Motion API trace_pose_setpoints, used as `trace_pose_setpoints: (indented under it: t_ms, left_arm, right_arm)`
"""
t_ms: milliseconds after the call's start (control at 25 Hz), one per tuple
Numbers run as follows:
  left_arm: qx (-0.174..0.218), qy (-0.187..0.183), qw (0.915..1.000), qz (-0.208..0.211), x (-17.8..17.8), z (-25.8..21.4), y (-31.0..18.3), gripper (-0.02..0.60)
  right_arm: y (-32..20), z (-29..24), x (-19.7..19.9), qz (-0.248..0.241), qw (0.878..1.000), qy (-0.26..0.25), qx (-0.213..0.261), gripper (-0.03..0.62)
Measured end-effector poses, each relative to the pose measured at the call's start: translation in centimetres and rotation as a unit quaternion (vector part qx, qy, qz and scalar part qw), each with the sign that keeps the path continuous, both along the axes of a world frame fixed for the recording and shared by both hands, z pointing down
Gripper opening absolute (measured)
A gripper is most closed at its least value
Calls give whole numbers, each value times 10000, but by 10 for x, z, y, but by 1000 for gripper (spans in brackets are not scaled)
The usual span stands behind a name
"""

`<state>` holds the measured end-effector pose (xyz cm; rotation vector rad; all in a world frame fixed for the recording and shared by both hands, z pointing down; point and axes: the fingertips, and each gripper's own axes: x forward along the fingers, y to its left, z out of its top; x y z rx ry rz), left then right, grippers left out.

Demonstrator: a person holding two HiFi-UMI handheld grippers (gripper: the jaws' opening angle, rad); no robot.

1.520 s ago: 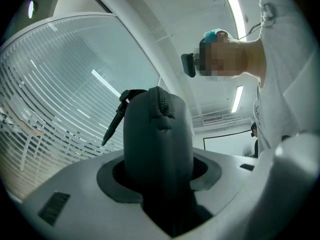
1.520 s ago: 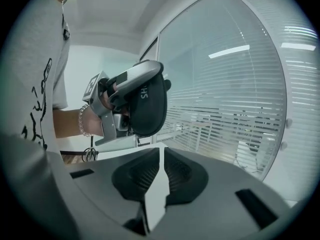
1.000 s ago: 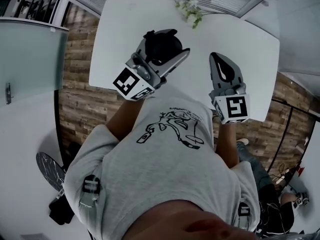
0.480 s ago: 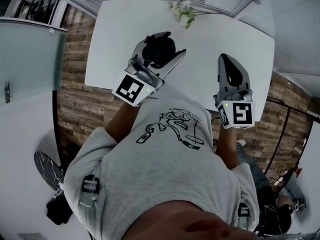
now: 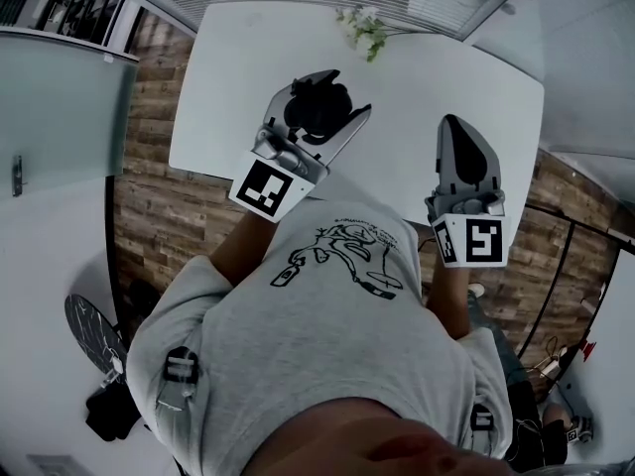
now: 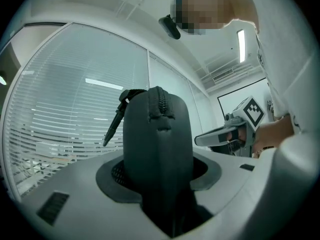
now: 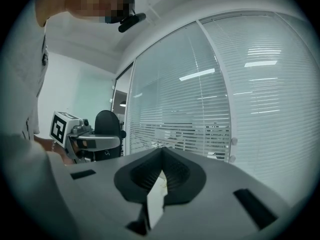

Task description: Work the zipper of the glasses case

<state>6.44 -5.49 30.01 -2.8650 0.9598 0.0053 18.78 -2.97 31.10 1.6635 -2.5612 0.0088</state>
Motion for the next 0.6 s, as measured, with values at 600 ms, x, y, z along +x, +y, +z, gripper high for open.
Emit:
trace_pose_setpoints:
  t_ms: [600]
  left_arm:
    - [48,76,10000,-12,-7,-9,4,232]
  right_arm:
    - [1,-2,-7,-34,10000,34,-12,4]
